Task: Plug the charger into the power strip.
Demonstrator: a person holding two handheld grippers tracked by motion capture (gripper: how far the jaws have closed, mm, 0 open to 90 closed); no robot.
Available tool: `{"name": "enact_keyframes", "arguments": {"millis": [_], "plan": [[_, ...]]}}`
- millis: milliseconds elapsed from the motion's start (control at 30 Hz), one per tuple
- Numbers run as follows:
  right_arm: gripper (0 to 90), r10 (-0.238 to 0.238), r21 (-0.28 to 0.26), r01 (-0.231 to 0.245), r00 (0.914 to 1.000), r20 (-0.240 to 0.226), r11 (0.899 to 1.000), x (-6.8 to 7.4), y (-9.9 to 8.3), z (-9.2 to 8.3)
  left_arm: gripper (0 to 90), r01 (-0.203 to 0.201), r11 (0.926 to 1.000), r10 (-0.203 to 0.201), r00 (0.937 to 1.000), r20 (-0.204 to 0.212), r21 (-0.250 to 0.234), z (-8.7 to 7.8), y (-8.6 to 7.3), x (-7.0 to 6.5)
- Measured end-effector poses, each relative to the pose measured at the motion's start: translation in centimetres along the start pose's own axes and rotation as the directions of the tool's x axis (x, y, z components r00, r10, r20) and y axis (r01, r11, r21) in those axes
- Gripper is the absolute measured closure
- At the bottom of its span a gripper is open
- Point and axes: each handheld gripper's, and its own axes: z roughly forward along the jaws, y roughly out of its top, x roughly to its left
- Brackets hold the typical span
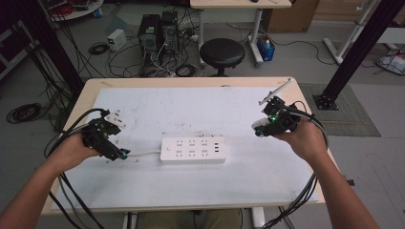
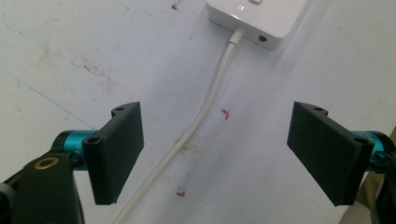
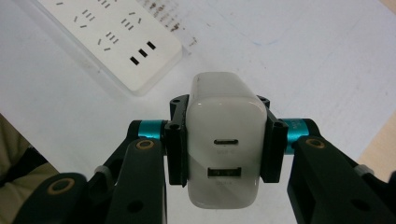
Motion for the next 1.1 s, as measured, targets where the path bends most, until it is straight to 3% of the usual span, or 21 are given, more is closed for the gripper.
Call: {"name": "enact_keyframes", "arguments": {"millis": [133, 300, 367, 400, 433, 467, 500, 567, 700, 767, 800, 833, 867, 900, 933, 967, 1033, 1100], "plan": [[61.8, -0.035, 0.006, 0.035, 0.9994, -0.003, 0.999, 0.5, 1.0, 0.6, 18.6, 0.010, 0.9999, -0.010, 0.9999, 0.009, -0.012, 0.5, -0.3, -0.2], [61.8, -0.080, 0.002, 0.080, 0.9962, -0.034, 0.997, 0.9, 2.7, 1.7, 18.6, -0.021, 0.9997, 0.021, 0.9996, 0.016, -0.013, 0.7, -0.6, -0.5], [61.8, -0.160, 0.007, 0.161, 0.9862, -0.042, 0.987, 1.7, 3.9, 2.8, 18.6, -0.021, 0.9996, 0.022, 0.9996, 0.020, -0.016, 0.8, -0.8, -0.6], [61.8, -0.160, 0.007, 0.161, 0.9862, -0.042, 0.987, 1.7, 3.9, 2.8, 18.6, -0.020, 0.9996, 0.021, 0.9995, 0.022, -0.018, 0.9, -0.9, -0.7], [61.8, -0.215, 0.007, 0.215, 0.9757, -0.044, 0.977, 2.2, 4.9, 3.7, 18.6, -0.012, 0.9996, 0.013, 0.9996, 0.025, -0.025, 0.9, -1.0, -0.7], [61.9, -0.238, 0.008, 0.239, 0.9696, -0.055, 0.971, 2.6, 5.4, 4.2, 18.6, -0.021, 0.9997, 0.022, 0.9995, 0.022, -0.015, 0.9, -1.1, -0.6], [61.9, -0.238, 0.008, 0.239, 0.9696, -0.055, 0.971, 2.6, 5.4, 4.2, 18.6, -0.022, 0.9997, 0.022, 0.9996, 0.018, -0.011, 1.0, -1.2, -0.6], [61.9, -0.289, 0.018, 0.291, 0.9543, -0.075, 0.956, 3.3, 6.3, 5.1, 18.6, -0.022, 0.9998, 0.022, 0.9997, 0.012, 0.003, 1.1, -1.3, -0.6], [61.9, -0.401, 0.054, 0.408, 0.9095, -0.110, 0.911, 4.7, 7.9, 7.1, 18.6, -0.039, 0.9990, 0.039, 0.9992, 0.003, 0.019, 1.3, -1.2, -0.9], [61.9, -0.431, 0.081, 0.442, 0.8939, -0.122, 0.893, 5.3, 8.5, 8.1, 18.6, -0.032, 0.9995, 0.032, 0.9995, 0.002, 0.005, 1.4, -1.1, -1.0], [61.9, -0.467, 0.106, 0.480, 0.8746, -0.132, 0.871, 5.9, 8.8, 9.2, 18.6, -0.038, 0.9992, 0.038, 0.9993, 0.004, 0.008, 1.4, -1.0, -1.1], [61.9, -0.467, 0.106, 0.480, 0.8746, -0.132, 0.871, 5.9, 8.8, 9.2, 18.6, -0.038, 0.9992, 0.038, 0.9993, 0.004, 0.010, 1.4, -0.9, -1.1], [61.9, -0.488, 0.111, 0.503, 0.8621, -0.137, 0.857, 6.1, 8.9, 9.7, 18.6, -0.038, 0.9993, 0.038, 0.9993, 0.003, 0.005, 1.5, -0.9, -1.1], [61.9, -0.495, 0.131, 0.511, 0.8580, -0.137, 0.849, 6.5, 8.9, 10.1, 18.6, -0.035, 0.9993, 0.035, 0.9994, 0.005, 0.007, 1.5, -0.8, -1.1], [61.9, -0.525, 0.151, 0.543, 0.8391, -0.142, 0.826, 6.9, 9.1, 11.0, 18.6, -0.040, 0.9992, 0.040, 0.9992, 0.003, 0.010, 1.5, -0.8, -1.1], [61.9, -0.525, 0.151, 0.543, 0.8391, -0.142, 0.826, 6.9, 9.1, 11.0, 18.6, -0.040, 0.9991, 0.040, 0.9992, 0.004, 0.013, 1.5, -0.8, -1.0], [61.9, -0.541, 0.162, 0.560, 0.8280, -0.149, 0.813, 7.3, 9.2, 11.7, 18.6, -0.030, 0.9995, 0.030, 0.9995, 0.005, 0.005, 1.6, -0.9, -0.9], [61.9, -0.546, 0.170, 0.566, 0.8236, -0.154, 0.807, 7.6, 9.4, 12.3, 18.7, -0.020, 0.9998, 0.020, 0.9998, 0.005, 0.002, 1.6, -0.9, -0.8]]}}
